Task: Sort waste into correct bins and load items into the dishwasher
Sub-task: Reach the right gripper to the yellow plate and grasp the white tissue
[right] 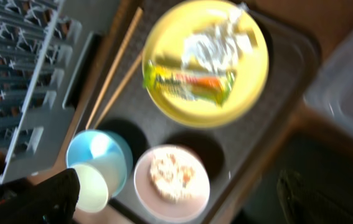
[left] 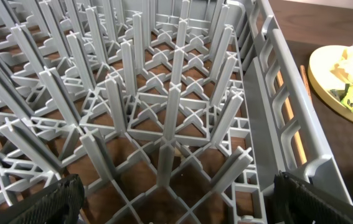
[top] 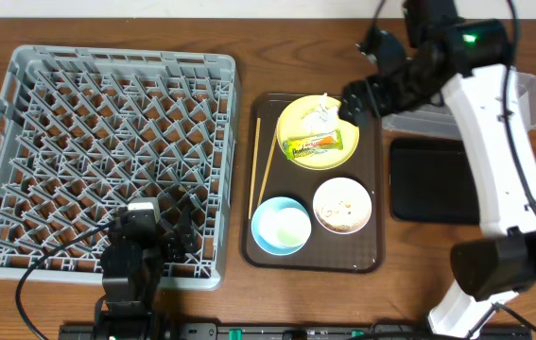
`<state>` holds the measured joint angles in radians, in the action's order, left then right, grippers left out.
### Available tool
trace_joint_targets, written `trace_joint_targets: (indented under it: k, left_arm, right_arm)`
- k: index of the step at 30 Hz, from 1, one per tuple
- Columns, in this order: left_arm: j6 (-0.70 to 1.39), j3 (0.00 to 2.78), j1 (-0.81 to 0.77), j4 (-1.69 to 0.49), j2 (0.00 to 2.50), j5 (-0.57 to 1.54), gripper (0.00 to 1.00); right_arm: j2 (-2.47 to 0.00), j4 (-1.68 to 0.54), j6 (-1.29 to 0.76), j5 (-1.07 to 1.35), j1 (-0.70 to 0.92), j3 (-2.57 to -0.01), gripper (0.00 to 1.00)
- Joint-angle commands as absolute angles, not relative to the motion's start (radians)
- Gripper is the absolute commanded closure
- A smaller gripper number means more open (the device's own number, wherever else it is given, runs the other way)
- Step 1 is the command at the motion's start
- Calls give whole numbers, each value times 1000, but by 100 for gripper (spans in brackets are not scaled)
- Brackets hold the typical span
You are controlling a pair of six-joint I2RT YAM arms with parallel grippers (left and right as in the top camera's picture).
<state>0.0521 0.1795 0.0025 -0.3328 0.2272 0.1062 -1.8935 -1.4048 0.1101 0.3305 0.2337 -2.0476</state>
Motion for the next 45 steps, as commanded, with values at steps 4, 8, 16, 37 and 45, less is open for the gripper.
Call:
trace_joint_targets:
  k: [4,8,16,37,45]
  left_arm:
    - [60,202,-2,-329,226,120,1]
    - [61,202,-2,-329,226,120,1]
    - [60,202,-2,-329,226,120,1]
    - [60,202,-2,-358,226,120,1]
    - [60,202,-2,-358,226,120,1]
  right_arm:
    - [-1948,-1193,89,342,324,-2079,11]
    - [-2002,-1125,-6,212,365,-2079,10]
    - [-2146,-1114,-121,85,402,-2079,17]
    - [-2374,-1134,-292,49,400,-2079,85]
    - [-2293,-1185,-291,40,372,-2080,99]
